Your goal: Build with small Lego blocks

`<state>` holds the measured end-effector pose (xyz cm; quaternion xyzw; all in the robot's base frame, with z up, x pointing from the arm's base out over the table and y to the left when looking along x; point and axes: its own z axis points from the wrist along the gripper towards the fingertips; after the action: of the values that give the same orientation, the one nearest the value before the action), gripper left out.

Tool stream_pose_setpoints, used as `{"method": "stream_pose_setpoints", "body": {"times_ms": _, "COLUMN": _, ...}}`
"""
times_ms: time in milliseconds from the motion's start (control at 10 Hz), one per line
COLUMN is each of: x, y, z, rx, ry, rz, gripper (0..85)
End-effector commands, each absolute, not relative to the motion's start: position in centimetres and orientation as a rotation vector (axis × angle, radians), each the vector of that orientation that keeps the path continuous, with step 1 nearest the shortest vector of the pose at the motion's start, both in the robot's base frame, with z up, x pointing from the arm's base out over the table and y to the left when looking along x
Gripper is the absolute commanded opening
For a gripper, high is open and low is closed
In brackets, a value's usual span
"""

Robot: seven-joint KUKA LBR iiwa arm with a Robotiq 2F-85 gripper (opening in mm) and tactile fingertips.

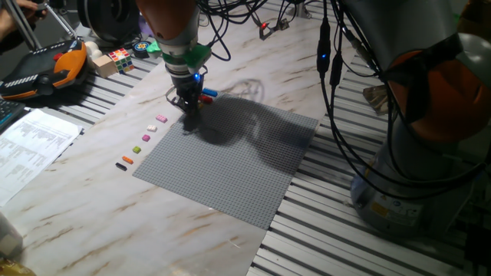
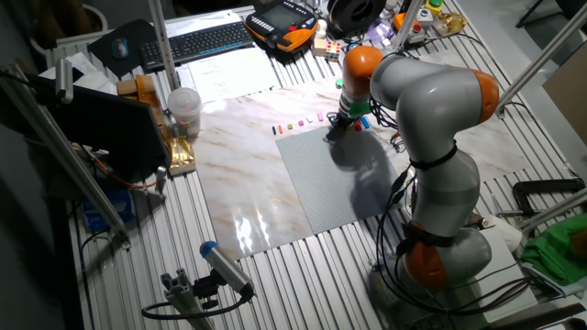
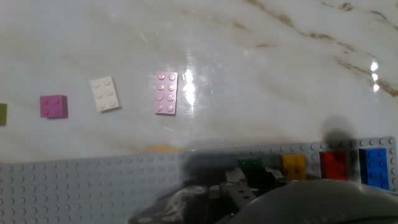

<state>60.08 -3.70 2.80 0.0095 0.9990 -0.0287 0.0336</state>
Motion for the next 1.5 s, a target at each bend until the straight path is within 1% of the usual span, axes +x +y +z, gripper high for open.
{"method": "stream_pose_setpoints", "body": {"times_ms": 0, "x": 60.11, "y": -3.7, "z": 2.74, "rx": 0.029, "ry": 3.073, "rz": -0.088, "gripper": 0.7}}
{"method": "stream_pose_setpoints", "body": {"times_ms": 1400, "x": 60.15, "y": -3.65, "z": 2.46, "rx": 0.034, "ry": 3.078, "rz": -0.084, "gripper": 0.7}}
